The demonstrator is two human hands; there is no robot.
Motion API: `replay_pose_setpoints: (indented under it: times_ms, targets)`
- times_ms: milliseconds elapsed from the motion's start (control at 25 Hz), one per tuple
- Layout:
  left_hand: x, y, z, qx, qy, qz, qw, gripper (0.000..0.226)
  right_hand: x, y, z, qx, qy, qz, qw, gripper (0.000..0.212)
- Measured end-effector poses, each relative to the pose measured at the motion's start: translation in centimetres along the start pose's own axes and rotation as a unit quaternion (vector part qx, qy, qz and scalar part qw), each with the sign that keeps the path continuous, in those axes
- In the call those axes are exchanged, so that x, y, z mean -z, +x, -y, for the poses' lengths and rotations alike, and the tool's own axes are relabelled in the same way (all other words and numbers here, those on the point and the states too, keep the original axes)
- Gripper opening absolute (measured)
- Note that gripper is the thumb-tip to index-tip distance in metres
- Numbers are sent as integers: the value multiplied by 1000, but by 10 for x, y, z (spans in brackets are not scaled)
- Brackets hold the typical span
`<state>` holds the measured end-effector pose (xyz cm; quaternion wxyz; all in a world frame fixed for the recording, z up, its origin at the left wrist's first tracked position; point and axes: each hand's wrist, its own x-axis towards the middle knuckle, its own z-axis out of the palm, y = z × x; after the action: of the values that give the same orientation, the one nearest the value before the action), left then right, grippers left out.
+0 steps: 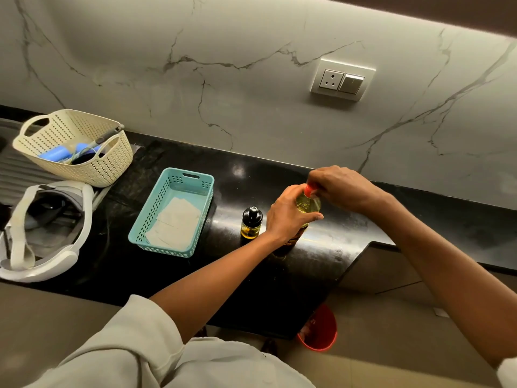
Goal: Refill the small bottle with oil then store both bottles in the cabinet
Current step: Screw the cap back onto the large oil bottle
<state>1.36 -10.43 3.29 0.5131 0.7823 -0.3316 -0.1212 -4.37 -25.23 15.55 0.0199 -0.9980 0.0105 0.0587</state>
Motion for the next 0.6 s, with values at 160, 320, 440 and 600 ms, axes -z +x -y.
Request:
replay_pose_setpoints:
  times_ms: [160,320,440,600]
  targets:
    - [-1,2,1,7,-4,-3,1000,79,-3,3,3,-29,-19,-8,999,20]
    - [-2,3,6,4,3,-1,1000,83,-5,3,7,-44,-19,-16,999,24]
    - [-4,4,7,1,11,-4,1000,84,-7,-1,10,-60,1,-30,998,25]
    - [-5,2,8,-3,20,-3,1000,84,-13,-5,11,-73,23,-51,996,25]
